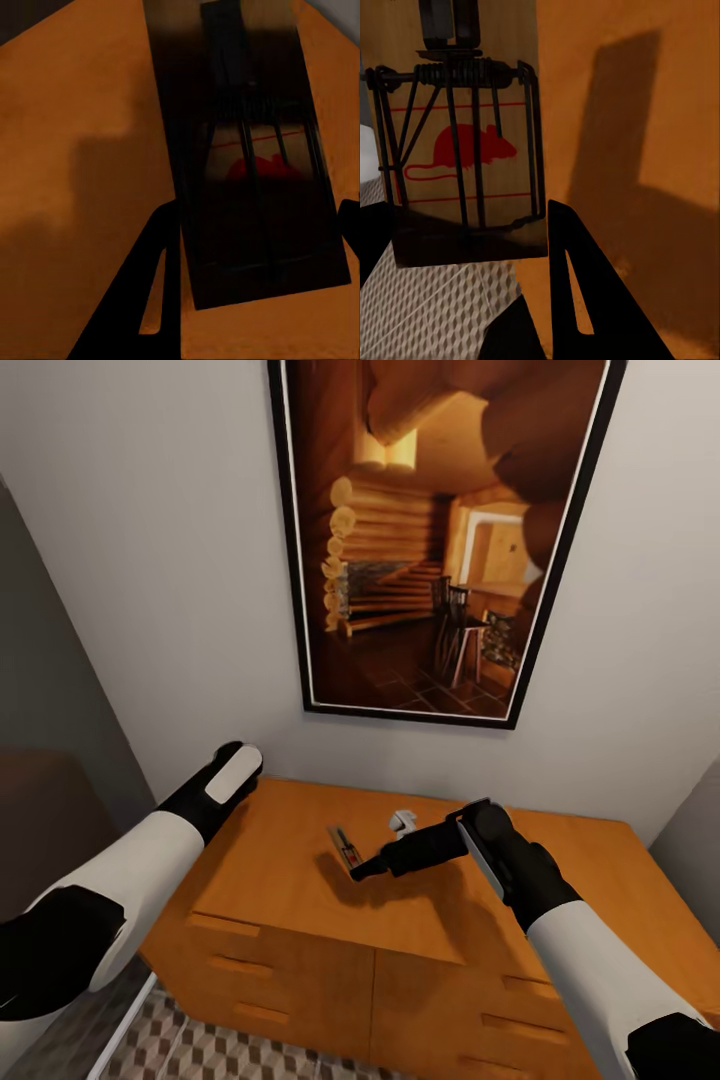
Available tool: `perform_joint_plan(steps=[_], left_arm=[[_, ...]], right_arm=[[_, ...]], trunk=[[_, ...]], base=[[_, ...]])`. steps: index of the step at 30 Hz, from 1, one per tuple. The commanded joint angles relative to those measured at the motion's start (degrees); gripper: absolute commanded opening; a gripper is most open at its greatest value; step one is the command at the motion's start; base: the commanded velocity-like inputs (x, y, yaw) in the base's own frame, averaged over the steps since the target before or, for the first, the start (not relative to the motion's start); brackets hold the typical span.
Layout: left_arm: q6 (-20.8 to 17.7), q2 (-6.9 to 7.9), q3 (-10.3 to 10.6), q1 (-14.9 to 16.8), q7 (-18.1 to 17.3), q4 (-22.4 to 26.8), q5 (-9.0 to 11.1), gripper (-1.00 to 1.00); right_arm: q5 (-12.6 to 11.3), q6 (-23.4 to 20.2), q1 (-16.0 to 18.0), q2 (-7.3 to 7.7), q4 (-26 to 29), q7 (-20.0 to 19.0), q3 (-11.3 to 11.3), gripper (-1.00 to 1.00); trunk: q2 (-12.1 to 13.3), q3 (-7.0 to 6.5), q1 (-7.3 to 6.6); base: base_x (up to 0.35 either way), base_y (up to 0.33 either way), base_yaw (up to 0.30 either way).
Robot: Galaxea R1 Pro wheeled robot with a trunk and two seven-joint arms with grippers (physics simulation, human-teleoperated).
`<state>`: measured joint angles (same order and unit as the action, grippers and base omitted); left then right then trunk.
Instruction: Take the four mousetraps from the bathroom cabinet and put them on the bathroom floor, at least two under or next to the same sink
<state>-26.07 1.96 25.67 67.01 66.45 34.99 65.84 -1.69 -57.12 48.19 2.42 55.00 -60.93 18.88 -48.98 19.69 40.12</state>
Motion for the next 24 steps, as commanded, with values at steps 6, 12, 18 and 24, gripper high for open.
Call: perform_joint_plan(steps=[6, 12, 18, 24], left_arm=[[0.9, -0.91, 1.4, -1.2, -1.0, -1.0, 0.8, -1.0], [0.8, -1.66, 0.0, -3.2, -1.1, 0.3, 0.8, -1.0], [0.1, -2.18, -2.0, -5.1, -1.1, 2.2, 0.8, -1.0], [-0.6, -1.98, -2.2, -7.1, -1.3, 3.5, 0.8, -1.0]], right_arm=[[-0.9, 0.9, 0.4, -0.96, -0.9, 1.0, 1.1, -1.0], [-1.3, 2.4, 2.3, -0.72, 0.4, 0.2, 0.1, -1.0], [-1.0, 1.9, 2.4, 0.92, 2.2, -1.7, -0.2, -1.0], [-0.7, 1.9, 2.0, 1.49, 2.2, -3.7, -0.2, -1.0]], trunk=[[-0.1, 0.08, -0.02], [-0.1, 0.08, -0.02], [-0.1, 0.08, -0.02], [-0.1, 0.08, -0.02]], base=[[-0.165, 0.0, 0.0], [-0.008, 0.0, 0.0], [-0.258, 0.0, 0.0], [-0.328, 0.0, 0.0]])
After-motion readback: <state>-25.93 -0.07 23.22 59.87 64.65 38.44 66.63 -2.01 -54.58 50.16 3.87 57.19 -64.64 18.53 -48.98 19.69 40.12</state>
